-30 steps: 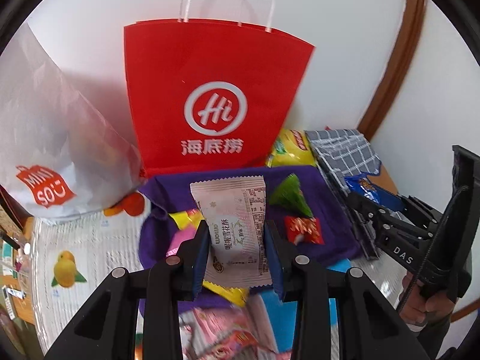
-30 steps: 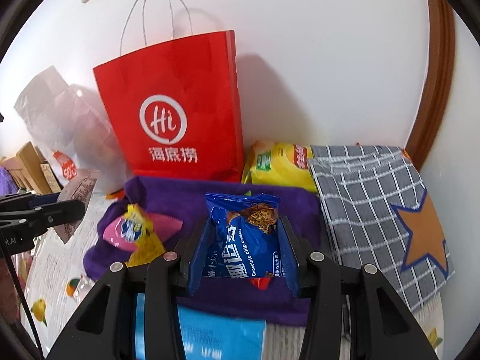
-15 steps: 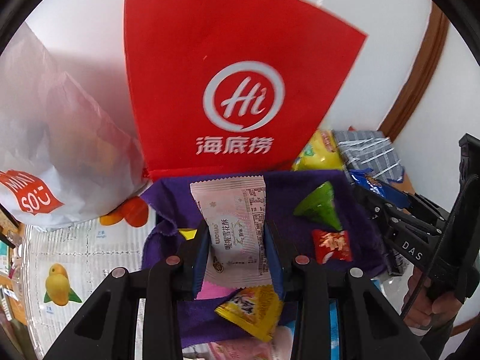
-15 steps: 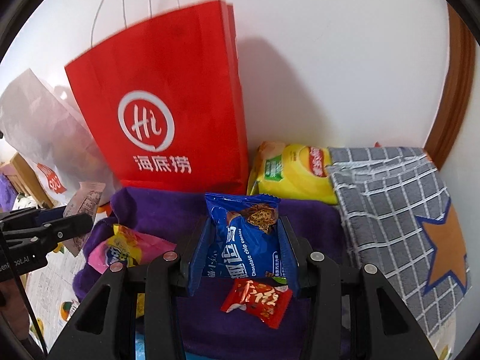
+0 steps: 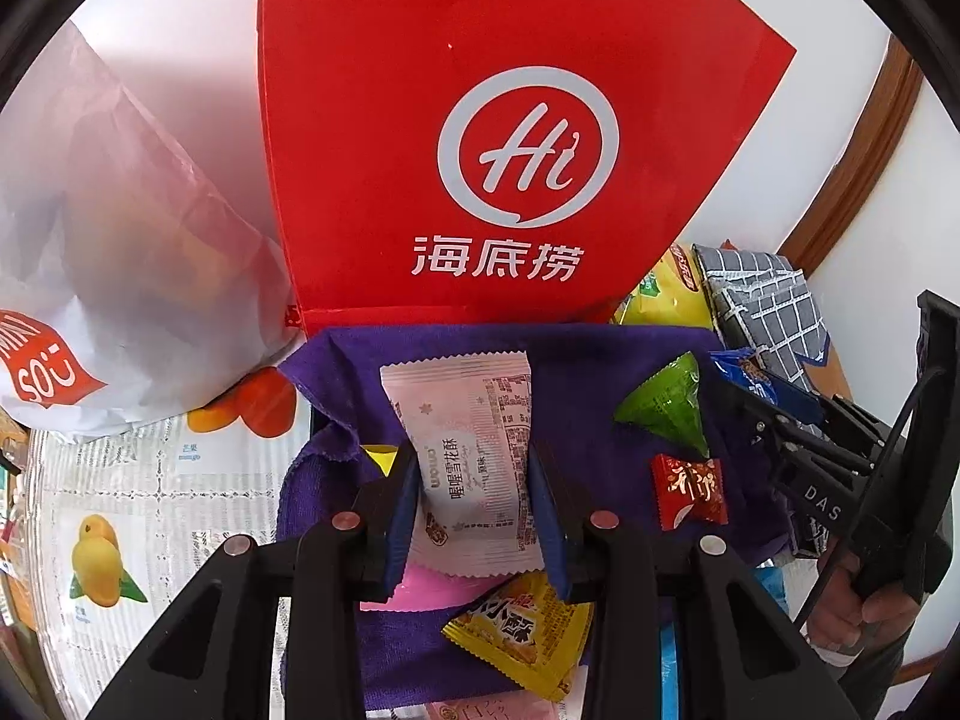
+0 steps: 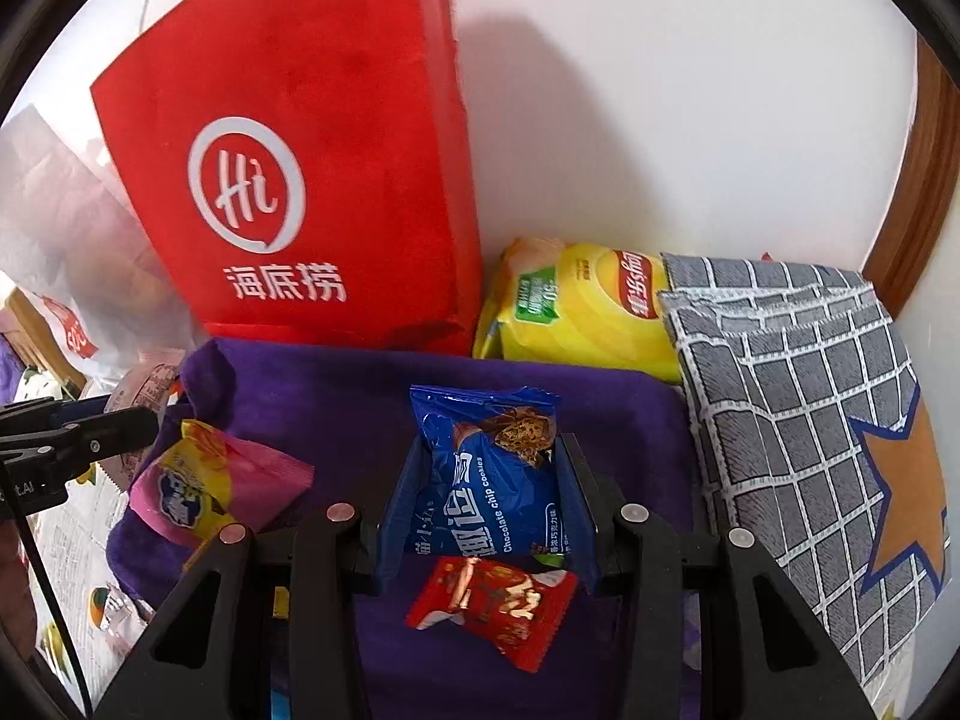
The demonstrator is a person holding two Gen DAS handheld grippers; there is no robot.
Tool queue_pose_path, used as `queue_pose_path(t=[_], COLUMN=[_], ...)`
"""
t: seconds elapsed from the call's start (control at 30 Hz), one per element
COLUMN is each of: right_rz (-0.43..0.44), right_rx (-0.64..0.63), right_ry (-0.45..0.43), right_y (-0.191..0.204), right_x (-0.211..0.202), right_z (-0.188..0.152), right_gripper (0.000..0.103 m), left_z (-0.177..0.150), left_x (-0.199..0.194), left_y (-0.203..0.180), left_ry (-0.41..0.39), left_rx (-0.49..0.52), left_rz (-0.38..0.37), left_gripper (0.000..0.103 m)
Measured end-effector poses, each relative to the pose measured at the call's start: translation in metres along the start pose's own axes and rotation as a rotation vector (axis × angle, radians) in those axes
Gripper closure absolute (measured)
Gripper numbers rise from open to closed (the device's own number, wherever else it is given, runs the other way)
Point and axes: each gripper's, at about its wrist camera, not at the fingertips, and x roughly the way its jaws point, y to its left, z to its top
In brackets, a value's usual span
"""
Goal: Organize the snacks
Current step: 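Carry the blue packet and pink-and-white snack over the purple towel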
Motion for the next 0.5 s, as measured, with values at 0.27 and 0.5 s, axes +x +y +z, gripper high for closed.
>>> queue_pose_path(t=[0.27,0.5], right_rz=[-0.017,-0.007], right_rx=[-0.019,-0.046], right_ry=[0.048,0.077], right_y=[-0.004,0.002], right_x=[0.01,0.017], right_z=[-0.003,-0.008], right_gripper=[0.058,0.058], left_z=[-0.001,-0.003], left_x=[0.004,0.008], left_y=[0.002,0.0], left_ry=[0.011,0.02], left_rx=[-0.007,0.0], left_rz=[-0.006,-0.008], left_gripper=[0.07,0.07])
